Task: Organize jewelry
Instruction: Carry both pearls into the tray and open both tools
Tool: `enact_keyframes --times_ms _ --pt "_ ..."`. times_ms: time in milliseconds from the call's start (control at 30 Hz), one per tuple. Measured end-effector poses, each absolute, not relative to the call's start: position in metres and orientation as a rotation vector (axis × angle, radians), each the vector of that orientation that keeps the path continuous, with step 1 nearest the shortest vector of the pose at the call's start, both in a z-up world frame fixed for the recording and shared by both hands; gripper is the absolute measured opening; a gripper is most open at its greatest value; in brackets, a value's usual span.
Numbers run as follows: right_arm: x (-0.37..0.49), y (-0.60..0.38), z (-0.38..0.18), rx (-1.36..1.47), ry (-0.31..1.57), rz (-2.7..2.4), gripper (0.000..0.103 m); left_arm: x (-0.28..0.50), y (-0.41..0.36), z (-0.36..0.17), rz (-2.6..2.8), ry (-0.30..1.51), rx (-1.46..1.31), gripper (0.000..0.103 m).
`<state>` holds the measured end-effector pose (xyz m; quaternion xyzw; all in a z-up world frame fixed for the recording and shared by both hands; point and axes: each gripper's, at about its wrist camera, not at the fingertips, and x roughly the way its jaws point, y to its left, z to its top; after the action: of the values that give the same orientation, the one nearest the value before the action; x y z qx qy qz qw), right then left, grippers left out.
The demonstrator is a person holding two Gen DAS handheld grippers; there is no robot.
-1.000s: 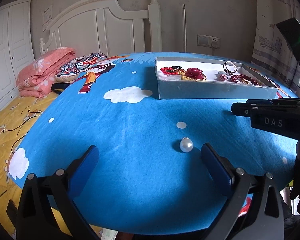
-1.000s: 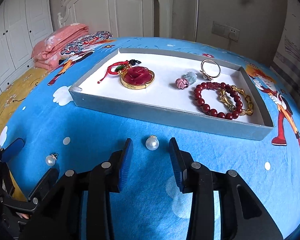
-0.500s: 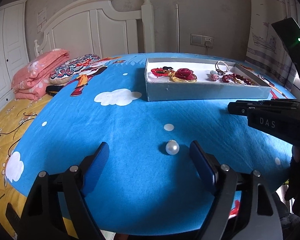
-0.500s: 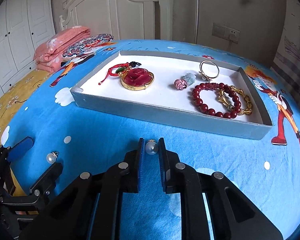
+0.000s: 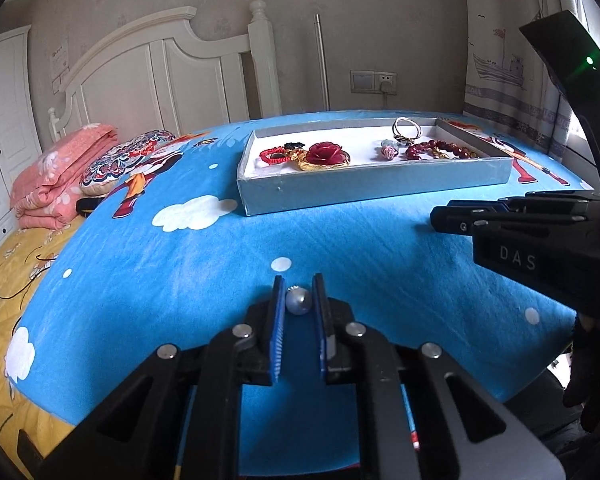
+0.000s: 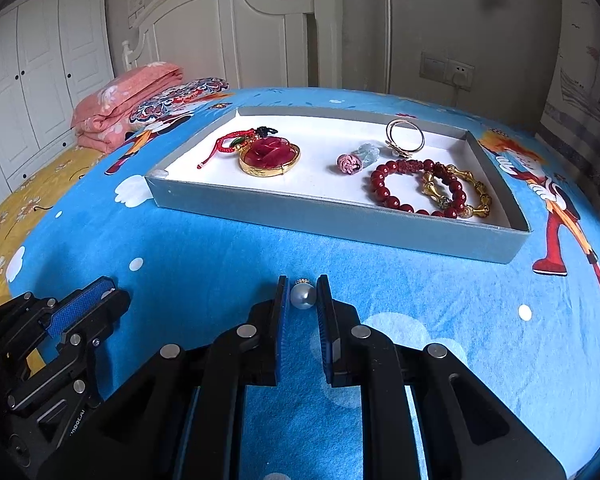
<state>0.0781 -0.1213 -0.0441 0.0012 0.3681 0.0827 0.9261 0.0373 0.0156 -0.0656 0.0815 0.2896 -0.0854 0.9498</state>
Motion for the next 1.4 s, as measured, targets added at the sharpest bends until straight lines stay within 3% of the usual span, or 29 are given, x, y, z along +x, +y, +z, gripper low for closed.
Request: enact_keyframes --times_ms 733,1400 --pt "0.014 -0.133 -0.034 -0.057 0.541 0.159 0.015 0.037 -0.004 -0.064 -0.130 0.600 0.179 0.013" --pt "0.024 -0.138 -0.034 -0.038 0.569 0.144 0.015 0.036 -0.002 -0.057 -0.126 0.584 0.161 0.013"
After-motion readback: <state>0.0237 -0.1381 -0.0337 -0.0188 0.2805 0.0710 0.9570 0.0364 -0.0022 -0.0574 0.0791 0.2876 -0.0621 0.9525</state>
